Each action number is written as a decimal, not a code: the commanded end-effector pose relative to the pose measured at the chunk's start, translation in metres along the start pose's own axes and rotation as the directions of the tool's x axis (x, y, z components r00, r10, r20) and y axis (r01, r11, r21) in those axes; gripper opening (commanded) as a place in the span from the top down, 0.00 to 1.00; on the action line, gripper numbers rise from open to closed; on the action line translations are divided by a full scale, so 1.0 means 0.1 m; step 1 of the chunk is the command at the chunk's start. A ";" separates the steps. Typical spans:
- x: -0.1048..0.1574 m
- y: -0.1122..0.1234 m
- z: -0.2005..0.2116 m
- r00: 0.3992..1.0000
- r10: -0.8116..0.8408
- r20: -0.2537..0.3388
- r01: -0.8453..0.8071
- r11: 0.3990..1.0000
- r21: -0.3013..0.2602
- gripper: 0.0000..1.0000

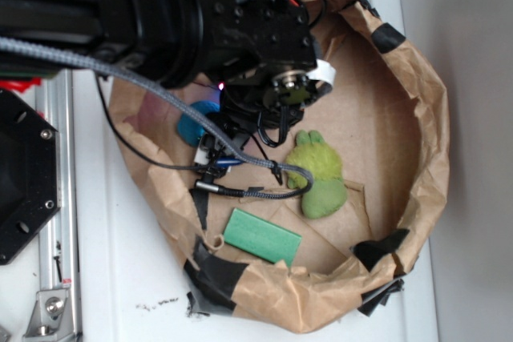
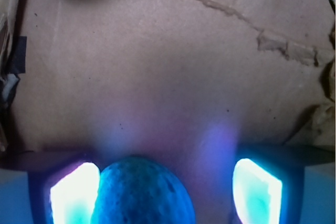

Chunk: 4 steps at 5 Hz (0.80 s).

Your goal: Grab the blue ball.

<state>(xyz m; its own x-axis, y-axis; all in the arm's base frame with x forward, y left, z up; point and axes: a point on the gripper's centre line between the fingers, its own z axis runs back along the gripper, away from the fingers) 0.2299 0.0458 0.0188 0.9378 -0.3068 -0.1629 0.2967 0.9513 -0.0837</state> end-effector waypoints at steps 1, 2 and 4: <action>-0.22 0.18 -0.04 0.999 0.021 -0.025 -0.021 1.000 -0.022 0.00; -0.28 0.17 0.02 0.999 0.027 -0.031 -0.028 0.999 -0.017 1.00; -0.24 0.10 0.15 1.000 0.017 -0.007 -0.017 1.000 -0.014 1.00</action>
<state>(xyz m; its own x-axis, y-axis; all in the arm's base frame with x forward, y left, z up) 0.2060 0.0585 0.0273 0.9307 -0.2968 -0.2140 0.2754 0.9532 -0.1246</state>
